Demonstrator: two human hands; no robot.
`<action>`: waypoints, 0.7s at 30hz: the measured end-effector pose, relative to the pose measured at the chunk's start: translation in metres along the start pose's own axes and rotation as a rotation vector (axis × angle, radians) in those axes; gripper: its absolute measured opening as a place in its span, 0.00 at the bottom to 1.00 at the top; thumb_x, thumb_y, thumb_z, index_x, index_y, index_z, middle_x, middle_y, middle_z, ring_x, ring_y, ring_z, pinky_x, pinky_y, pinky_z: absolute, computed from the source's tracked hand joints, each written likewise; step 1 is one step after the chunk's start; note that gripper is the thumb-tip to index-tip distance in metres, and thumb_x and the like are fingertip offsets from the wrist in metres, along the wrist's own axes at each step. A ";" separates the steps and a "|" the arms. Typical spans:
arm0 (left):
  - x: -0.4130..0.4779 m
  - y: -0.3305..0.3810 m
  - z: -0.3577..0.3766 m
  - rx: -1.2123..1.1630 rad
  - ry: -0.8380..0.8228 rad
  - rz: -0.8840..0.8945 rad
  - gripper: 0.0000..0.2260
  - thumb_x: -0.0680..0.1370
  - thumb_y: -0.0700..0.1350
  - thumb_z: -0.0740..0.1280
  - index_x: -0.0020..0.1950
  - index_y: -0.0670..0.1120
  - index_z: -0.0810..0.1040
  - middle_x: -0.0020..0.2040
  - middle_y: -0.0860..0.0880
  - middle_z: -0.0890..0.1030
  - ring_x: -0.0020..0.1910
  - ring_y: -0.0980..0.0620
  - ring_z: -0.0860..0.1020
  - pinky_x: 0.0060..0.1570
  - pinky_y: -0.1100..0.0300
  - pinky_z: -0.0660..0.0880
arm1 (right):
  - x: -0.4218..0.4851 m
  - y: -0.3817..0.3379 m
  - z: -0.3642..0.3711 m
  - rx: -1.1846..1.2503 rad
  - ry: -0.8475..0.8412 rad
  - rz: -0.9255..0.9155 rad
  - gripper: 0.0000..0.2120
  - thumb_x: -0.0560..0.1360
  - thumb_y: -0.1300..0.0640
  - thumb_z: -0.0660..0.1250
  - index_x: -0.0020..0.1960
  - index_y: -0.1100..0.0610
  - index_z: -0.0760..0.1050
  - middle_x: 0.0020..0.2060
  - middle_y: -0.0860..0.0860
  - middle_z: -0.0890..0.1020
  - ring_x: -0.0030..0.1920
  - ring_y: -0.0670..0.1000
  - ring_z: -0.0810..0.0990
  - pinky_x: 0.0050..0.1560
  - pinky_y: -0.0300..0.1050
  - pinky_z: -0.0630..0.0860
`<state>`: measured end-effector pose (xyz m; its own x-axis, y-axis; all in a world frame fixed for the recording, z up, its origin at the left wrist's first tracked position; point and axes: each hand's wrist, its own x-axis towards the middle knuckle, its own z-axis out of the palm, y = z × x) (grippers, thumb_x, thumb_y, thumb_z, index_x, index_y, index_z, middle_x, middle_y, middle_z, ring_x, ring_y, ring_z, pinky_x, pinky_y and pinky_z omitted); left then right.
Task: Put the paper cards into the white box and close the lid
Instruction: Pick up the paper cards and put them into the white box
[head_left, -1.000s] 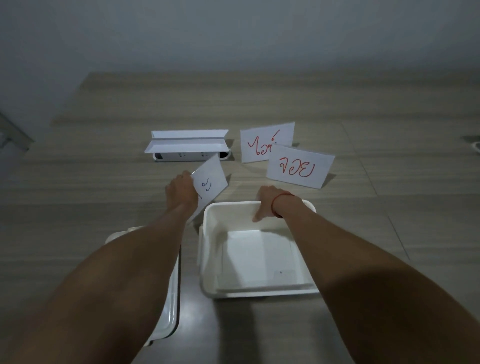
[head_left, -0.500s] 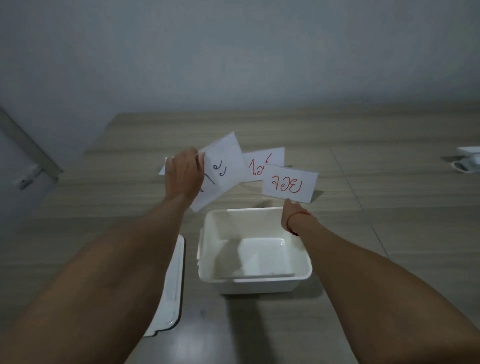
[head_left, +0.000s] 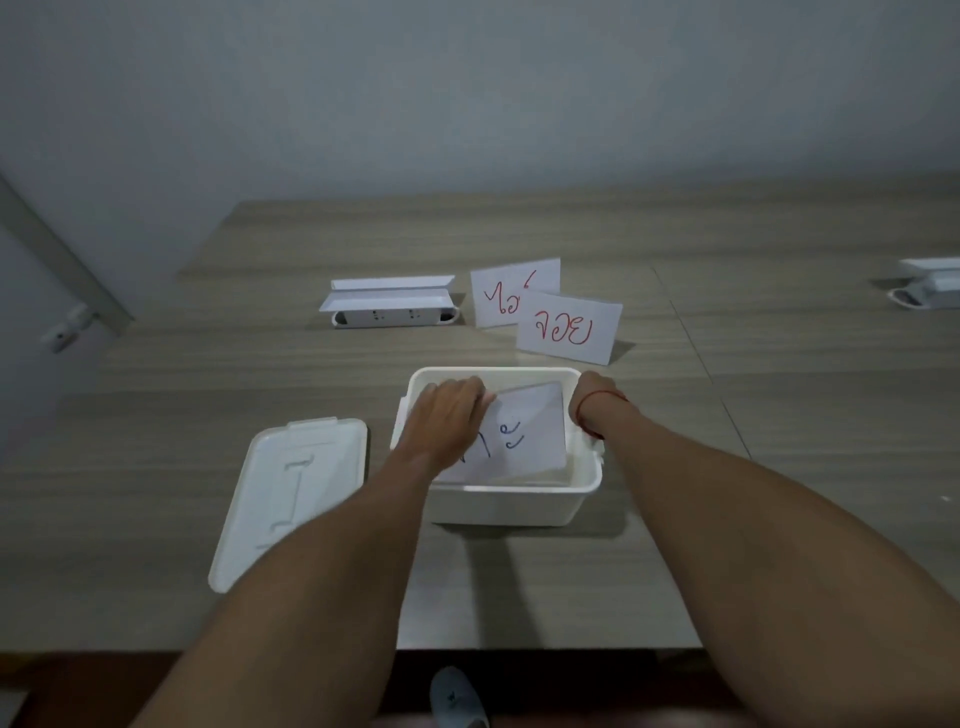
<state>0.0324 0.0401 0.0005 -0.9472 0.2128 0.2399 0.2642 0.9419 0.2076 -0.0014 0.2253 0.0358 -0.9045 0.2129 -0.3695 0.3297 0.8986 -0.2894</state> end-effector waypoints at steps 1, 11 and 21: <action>-0.007 0.001 0.005 -0.016 -0.078 0.003 0.14 0.83 0.50 0.53 0.50 0.44 0.74 0.47 0.44 0.82 0.47 0.41 0.78 0.51 0.50 0.70 | 0.000 0.000 0.001 -0.009 0.009 0.007 0.19 0.76 0.67 0.61 0.66 0.64 0.71 0.66 0.60 0.74 0.67 0.59 0.75 0.63 0.49 0.73; -0.014 -0.020 -0.001 -0.020 0.043 -0.292 0.12 0.79 0.51 0.60 0.48 0.44 0.79 0.47 0.45 0.79 0.48 0.45 0.77 0.48 0.53 0.73 | 0.002 -0.001 0.010 0.038 0.078 0.033 0.19 0.77 0.65 0.58 0.68 0.62 0.69 0.68 0.60 0.72 0.68 0.60 0.73 0.65 0.50 0.71; 0.027 -0.053 0.010 -0.318 -0.114 -0.915 0.20 0.83 0.50 0.55 0.62 0.35 0.74 0.62 0.36 0.78 0.62 0.36 0.76 0.59 0.49 0.73 | 0.040 -0.021 0.006 0.055 0.135 0.027 0.17 0.79 0.64 0.57 0.66 0.60 0.72 0.65 0.58 0.75 0.66 0.59 0.75 0.63 0.50 0.73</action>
<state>-0.0093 -0.0013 -0.0136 -0.8184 -0.5262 -0.2308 -0.5611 0.6454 0.5182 -0.0427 0.2130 0.0217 -0.9218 0.2900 -0.2572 0.3658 0.8703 -0.3299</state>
